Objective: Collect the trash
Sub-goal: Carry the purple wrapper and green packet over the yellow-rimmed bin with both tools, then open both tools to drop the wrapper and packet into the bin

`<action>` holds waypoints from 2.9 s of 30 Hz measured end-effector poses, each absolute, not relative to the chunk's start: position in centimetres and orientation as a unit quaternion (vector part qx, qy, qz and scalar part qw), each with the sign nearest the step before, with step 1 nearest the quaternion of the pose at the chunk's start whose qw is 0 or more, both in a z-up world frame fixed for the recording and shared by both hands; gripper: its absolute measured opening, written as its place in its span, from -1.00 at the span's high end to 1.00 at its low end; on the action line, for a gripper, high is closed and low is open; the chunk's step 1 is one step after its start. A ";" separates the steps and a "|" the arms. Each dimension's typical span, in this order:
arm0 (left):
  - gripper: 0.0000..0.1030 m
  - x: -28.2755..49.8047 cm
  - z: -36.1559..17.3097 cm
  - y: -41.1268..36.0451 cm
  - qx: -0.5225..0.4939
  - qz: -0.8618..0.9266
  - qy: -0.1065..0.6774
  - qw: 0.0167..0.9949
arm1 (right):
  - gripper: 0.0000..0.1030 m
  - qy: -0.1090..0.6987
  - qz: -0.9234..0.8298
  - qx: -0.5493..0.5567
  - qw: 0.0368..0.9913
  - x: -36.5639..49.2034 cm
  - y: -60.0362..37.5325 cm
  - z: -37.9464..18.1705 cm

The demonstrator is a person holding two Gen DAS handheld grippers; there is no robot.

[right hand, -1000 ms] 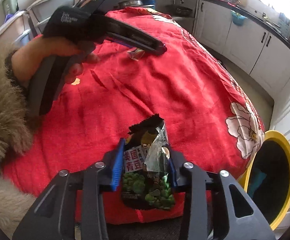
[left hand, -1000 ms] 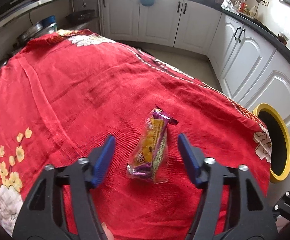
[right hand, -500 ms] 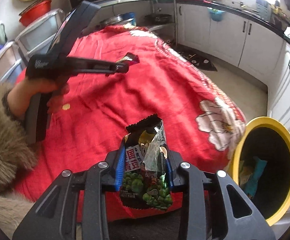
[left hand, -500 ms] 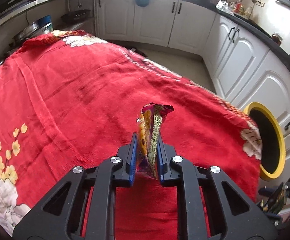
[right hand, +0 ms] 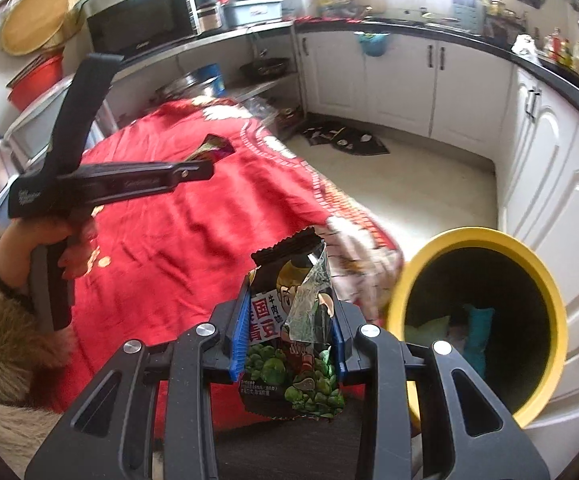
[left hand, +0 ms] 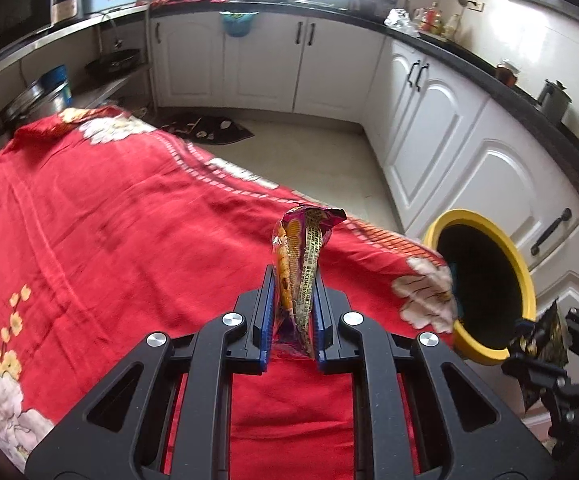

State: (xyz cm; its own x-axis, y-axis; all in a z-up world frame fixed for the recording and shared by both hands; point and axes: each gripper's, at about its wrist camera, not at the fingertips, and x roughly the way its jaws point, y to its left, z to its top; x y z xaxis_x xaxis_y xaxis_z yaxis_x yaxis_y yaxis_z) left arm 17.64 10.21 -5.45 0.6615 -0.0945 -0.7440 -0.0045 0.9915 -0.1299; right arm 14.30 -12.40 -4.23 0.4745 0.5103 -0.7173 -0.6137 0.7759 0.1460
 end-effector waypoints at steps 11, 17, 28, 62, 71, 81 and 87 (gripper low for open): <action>0.80 18.2 -3.8 5.7 -0.041 -0.064 0.395 0.916 | 0.40 0.377 0.281 -0.030 0.882 15.4 -17.1 -3.0; 0.80 18.3 -2.5 3.4 -0.033 -0.085 0.383 0.919 | 0.40 0.370 0.263 -0.015 0.891 15.6 -19.0 -2.6; 0.80 18.3 -0.9 -0.6 -0.018 -0.126 0.365 0.922 | 0.40 0.355 0.230 0.002 0.906 15.3 -21.8 -1.6; 0.80 18.6 -1.1 -7.9 -0.019 -0.174 0.333 0.927 | 0.39 0.316 0.114 0.073 0.939 16.1 -29.5 -1.6; 0.80 19.7 -4.0 -9.5 -0.017 -0.190 0.358 0.914 | 0.38 0.337 0.103 0.074 0.933 17.4 -29.6 -4.4; 0.80 21.3 -7.4 -11.1 -0.011 -0.198 0.394 0.898 | 0.37 0.369 0.100 0.064 0.922 19.2 -29.3 -7.8; 0.79 21.9 -8.5 -11.6 -0.010 -0.199 0.407 0.891 | 0.36 0.381 0.101 0.059 0.917 20.2 -29.1 -9.0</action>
